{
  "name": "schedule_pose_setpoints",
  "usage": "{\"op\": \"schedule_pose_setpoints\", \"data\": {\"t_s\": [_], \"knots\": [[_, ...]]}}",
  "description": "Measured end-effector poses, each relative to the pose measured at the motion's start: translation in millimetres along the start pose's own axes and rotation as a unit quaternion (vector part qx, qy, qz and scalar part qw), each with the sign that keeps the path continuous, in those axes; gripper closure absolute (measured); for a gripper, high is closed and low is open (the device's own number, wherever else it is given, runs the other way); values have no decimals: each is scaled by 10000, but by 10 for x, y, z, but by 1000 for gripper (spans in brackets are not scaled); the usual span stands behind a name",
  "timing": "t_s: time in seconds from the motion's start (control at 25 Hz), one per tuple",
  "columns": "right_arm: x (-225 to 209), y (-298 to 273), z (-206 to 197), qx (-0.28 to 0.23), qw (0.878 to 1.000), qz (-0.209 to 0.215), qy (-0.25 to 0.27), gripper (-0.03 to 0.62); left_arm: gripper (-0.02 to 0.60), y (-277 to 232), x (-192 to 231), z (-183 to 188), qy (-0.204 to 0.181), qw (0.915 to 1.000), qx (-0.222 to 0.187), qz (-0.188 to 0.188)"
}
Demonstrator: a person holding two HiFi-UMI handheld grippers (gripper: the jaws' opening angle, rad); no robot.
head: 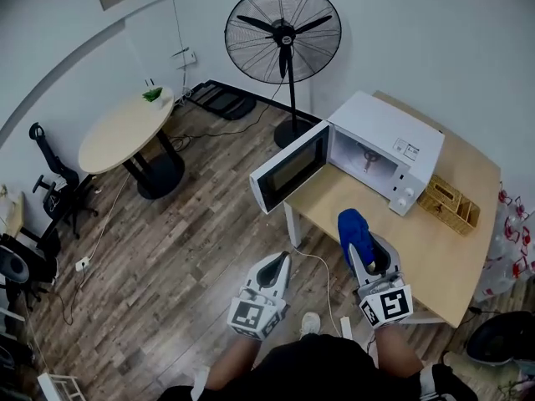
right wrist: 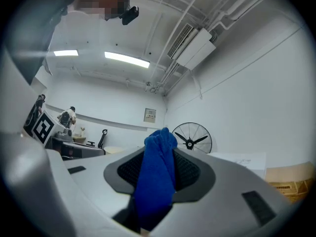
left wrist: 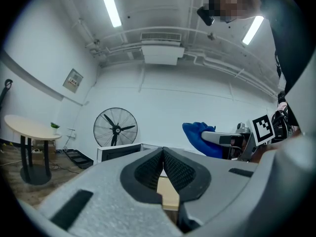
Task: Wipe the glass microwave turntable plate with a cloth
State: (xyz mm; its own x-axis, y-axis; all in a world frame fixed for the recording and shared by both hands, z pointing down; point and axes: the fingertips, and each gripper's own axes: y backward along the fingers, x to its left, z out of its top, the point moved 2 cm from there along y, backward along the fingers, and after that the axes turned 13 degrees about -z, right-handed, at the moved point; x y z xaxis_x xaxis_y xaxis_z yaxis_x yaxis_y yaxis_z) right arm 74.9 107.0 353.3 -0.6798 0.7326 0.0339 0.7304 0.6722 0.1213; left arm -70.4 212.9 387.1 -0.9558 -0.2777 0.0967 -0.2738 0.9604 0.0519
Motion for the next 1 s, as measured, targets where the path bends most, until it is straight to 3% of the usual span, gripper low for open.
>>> {"op": "schedule_pose_setpoints", "data": {"t_s": [0.32, 0.56, 0.76, 1.0], "knots": [[-412, -465, -56, -22, 10000, -34, 56, 450, 581, -515, 295, -28, 73, 9999, 78, 107], [-506, -715, -150, 83, 10000, 28, 11, 450, 580, -758, 438, -55, -19, 9997, 232, -33], [-566, -960, -227, 115, 9999, -77, -35, 450, 581, -1025, 632, -92, 36, 9992, 311, -260], [-750, -1412, -233, 64, 9982, -602, 3, 450, 580, -1577, 981, -66, -17, 9960, 344, -821]]}}
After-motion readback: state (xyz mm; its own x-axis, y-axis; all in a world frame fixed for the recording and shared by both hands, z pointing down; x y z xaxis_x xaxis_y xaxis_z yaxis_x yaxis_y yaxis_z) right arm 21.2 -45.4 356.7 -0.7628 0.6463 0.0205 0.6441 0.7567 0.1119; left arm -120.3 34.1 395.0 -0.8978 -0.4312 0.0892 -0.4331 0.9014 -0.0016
